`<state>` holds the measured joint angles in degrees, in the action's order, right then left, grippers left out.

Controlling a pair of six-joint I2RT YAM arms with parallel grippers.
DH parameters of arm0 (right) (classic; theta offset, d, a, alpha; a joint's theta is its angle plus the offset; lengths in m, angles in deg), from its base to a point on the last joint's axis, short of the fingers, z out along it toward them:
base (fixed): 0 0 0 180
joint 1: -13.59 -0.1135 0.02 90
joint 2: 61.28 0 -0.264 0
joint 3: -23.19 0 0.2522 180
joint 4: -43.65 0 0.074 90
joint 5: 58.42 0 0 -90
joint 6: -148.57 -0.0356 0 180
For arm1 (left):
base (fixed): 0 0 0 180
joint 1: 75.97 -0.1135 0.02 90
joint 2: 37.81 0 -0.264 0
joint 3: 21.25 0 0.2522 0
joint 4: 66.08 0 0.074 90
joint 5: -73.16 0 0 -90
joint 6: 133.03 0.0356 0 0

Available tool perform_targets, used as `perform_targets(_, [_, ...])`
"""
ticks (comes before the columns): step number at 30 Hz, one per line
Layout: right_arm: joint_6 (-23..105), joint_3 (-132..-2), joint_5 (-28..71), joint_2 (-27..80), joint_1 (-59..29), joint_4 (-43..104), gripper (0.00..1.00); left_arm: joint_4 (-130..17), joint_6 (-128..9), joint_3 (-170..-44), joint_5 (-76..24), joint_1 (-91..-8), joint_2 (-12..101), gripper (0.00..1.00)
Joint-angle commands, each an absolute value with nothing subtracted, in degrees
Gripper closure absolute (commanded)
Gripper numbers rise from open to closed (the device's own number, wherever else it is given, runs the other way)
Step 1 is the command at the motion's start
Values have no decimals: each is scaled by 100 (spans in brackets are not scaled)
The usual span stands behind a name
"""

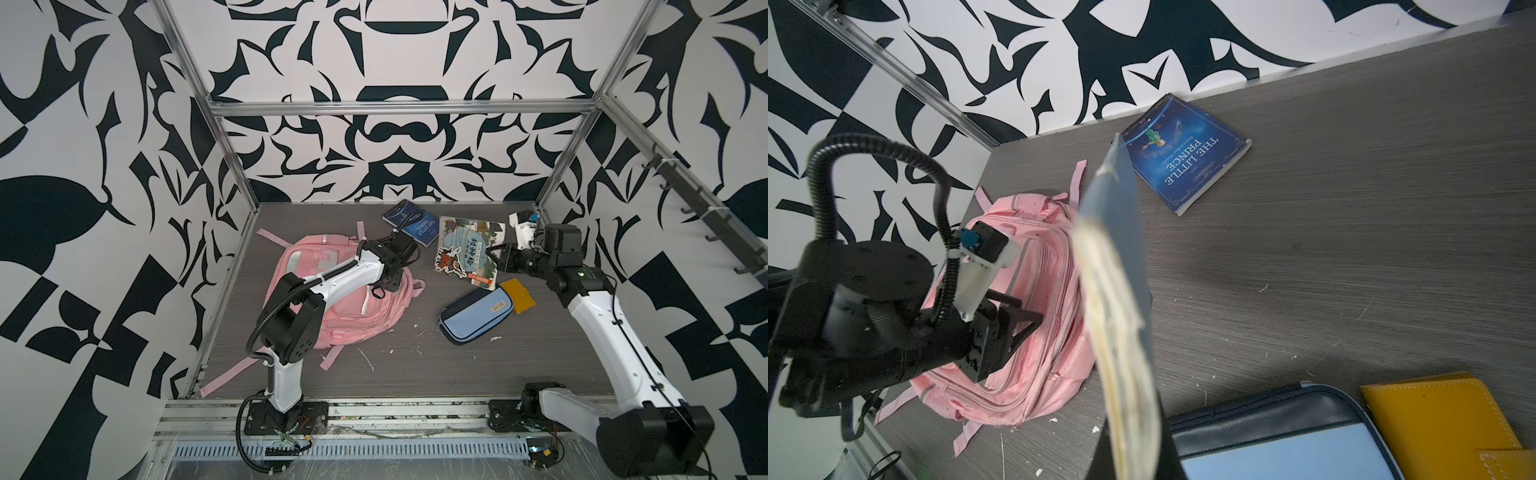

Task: Pack the student bag
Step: 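Carry the picture book away with the right gripper while the left returns to the backpack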

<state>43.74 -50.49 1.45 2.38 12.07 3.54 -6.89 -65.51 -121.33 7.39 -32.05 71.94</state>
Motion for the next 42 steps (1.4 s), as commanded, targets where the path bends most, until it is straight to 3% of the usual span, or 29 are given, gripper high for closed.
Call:
perform_targets(1, [4394, -5047, -45, 121, 1220, 552, 100, -276, -6407, -12388, 1332, -3137, 7435, 54])
perform_targets(6, [4367, -5025, -76, 86, 1223, 565, 100, -292, -6451, -12466, 1156, -3115, 7723, 60])
perform_targets(16, [4399, -5145, -94, 112, 1219, 412, 100, -706, -6393, -12280, 722, -3080, 7544, 100])
perform_targets(33, [4412, -5086, -147, -28, 1221, 384, 100, -742, -6262, -11981, 87, -3256, 6107, 100])
perform_targets(42, [4662, -5279, 2, -64, 1224, -68, 100, -1573, -5804, -11223, -1163, -3838, 5278, 100])
